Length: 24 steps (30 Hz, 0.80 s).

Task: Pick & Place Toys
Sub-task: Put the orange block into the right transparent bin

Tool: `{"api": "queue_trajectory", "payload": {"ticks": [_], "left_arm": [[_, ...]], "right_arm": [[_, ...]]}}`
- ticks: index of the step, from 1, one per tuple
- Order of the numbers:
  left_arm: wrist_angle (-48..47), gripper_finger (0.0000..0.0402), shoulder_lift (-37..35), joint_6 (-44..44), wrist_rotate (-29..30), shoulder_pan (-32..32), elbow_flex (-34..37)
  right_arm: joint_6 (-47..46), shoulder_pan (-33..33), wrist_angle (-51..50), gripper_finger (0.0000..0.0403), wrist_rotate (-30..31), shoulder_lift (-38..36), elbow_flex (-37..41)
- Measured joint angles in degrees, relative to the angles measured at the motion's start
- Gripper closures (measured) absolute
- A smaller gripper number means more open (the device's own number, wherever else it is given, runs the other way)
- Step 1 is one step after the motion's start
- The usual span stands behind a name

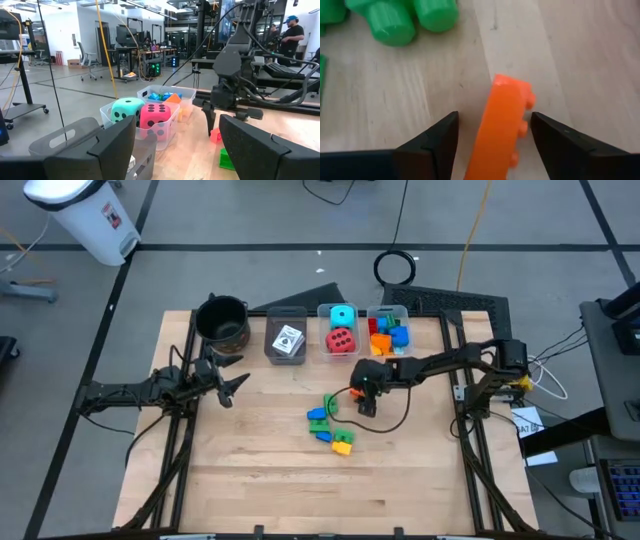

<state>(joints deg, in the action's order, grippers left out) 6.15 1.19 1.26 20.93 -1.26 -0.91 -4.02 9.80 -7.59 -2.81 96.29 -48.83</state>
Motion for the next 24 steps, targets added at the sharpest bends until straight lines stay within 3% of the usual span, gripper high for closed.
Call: {"api": "queue_trajectory", "payload": {"ticks": [7,20,24], "left_arm": [[-0.1,0.0110,0.0,0.0,0.1,0.0,0.0],[0.0,0.0110,0.0,0.0,0.1,0.0,0.0],[0.0,0.0110,0.0,0.0,0.1,0.0,0.0]], "right_arm": [[5.1,-0.2,-1.5,0.0219,-0.5,-1.1,0.1],[6.9,-0.2,-3.3,0.0336,-0.3,-6.8,0.3],[7.5,-0.2,-5.0,0.0349,-0.3,-9.3,0.3]]}}
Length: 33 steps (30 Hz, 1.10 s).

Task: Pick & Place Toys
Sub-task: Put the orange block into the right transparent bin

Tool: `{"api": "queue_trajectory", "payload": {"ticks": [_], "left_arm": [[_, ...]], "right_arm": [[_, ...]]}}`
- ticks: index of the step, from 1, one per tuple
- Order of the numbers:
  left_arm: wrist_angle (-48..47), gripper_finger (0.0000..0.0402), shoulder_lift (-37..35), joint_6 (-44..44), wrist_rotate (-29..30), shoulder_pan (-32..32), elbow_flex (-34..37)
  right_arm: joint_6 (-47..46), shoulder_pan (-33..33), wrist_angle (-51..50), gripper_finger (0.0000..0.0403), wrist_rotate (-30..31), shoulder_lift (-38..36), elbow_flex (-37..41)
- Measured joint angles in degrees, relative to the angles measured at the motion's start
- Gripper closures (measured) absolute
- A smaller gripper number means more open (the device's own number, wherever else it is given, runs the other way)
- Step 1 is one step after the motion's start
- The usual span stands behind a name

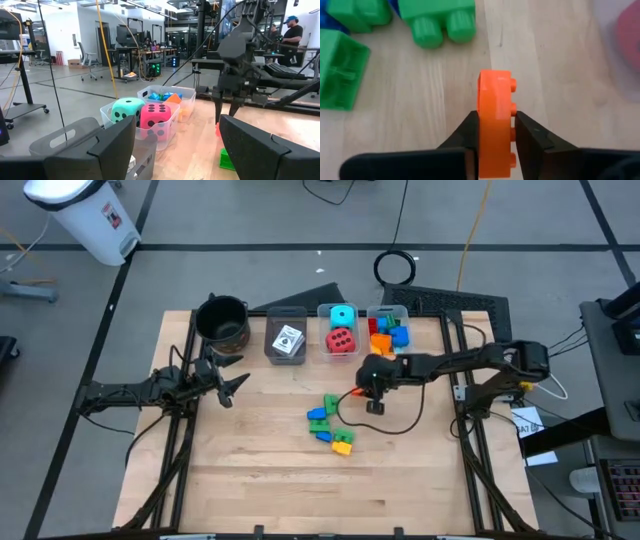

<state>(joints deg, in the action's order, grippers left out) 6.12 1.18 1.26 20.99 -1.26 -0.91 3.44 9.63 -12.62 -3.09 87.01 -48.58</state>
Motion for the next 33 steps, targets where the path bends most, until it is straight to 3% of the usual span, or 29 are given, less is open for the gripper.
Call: {"api": "queue_trajectory", "payload": {"ticks": [6,18,29,33], "left_arm": [[0.0,0.0110,0.0,0.0,0.0,0.0,0.0],[0.0,0.0110,0.0,0.0,0.0,0.0,0.0],[0.0,0.0110,0.0,0.0,0.0,0.0,0.0],[0.0,0.0110,0.0,0.0,0.0,0.0,0.0]], "right_arm": [[-0.5,0.0,-1.5,0.0347,4.6,-5.9,0.0],[-6.0,2.1,1.5,0.0347,29.3,-21.6,5.1],[-10.0,14.4,15.6,0.0347,29.9,-25.3,15.8],[-9.9,19.3,17.8,0.0347,23.9,-24.9,18.2]]}}
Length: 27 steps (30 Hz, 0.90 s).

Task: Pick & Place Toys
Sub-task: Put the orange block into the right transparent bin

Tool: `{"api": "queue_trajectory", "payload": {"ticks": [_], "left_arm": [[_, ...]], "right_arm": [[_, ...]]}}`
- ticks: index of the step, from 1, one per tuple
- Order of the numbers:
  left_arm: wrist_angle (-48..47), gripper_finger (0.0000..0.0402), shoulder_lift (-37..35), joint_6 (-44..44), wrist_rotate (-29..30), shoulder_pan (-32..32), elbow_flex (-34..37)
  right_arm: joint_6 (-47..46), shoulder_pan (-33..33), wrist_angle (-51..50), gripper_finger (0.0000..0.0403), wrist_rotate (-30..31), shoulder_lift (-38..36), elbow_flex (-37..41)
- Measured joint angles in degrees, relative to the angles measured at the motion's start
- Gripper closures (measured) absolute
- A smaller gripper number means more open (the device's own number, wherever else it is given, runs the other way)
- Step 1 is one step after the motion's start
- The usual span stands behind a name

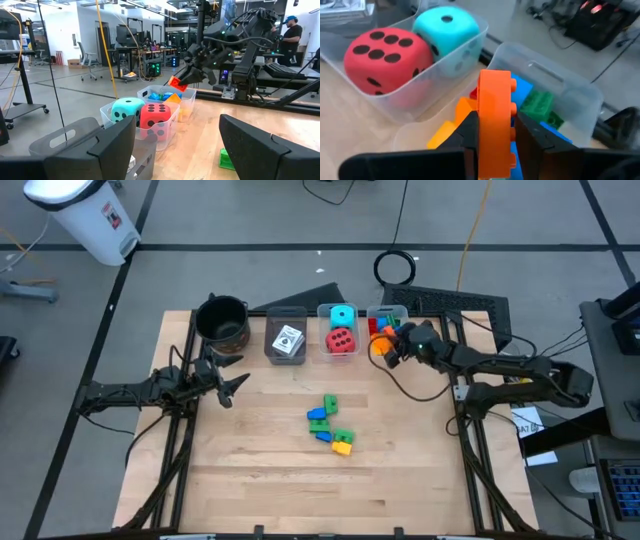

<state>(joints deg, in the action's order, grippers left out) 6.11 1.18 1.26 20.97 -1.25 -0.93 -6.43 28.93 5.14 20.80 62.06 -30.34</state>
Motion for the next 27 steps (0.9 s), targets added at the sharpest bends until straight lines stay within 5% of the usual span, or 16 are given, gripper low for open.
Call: {"api": "queue_trajectory", "payload": {"ticks": [12,27], "left_arm": [[0.0,0.0110,0.0,0.0,0.0,0.0,0.0],[0.0,0.0110,0.0,0.0,0.0,0.0,0.0]], "right_arm": [[7.9,4.5,-7.5,0.0346,-10.4,0.0,0.3],[22.0,4.4,-7.6,0.0294,-10.1,0.0,0.3]]}}
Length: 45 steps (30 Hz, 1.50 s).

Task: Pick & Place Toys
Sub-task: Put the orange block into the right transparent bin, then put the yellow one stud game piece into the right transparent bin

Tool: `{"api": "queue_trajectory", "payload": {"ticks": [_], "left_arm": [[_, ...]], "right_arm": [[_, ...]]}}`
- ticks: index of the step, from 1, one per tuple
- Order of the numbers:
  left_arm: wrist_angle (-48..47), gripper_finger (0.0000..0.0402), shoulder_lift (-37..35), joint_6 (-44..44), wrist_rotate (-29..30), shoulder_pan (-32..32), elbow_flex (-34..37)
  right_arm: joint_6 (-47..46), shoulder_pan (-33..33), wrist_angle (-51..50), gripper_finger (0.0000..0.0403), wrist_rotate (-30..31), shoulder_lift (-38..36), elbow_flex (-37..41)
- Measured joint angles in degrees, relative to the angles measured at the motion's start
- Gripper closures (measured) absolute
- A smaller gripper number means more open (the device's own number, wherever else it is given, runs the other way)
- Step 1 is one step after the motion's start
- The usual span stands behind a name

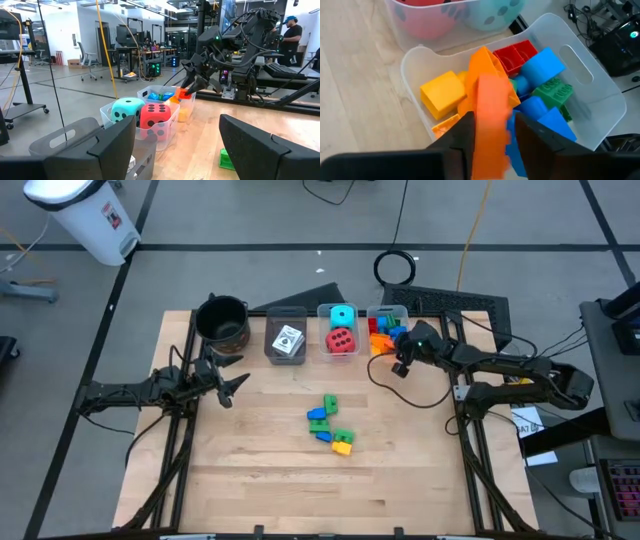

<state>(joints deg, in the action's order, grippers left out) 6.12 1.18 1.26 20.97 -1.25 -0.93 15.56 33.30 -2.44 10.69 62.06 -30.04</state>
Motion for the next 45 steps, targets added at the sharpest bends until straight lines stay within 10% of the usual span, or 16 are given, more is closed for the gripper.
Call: {"api": "queue_trajectory", "payload": {"ticks": [14,33,45], "left_arm": [[0.0,0.0110,0.0,0.0,0.0,0.0,0.0],[0.0,0.0110,0.0,0.0,0.0,0.0,0.0],[0.0,0.0110,0.0,0.0,0.0,0.0,0.0]], "right_arm": [[-3.3,0.0,3.8,0.0184,-0.3,0.0,0.0],[-22.3,-12.1,25.6,0.0190,-0.6,0.0,0.0],[-21.5,-28.3,32.7,0.0181,-16.9,0.1,0.0]]}}
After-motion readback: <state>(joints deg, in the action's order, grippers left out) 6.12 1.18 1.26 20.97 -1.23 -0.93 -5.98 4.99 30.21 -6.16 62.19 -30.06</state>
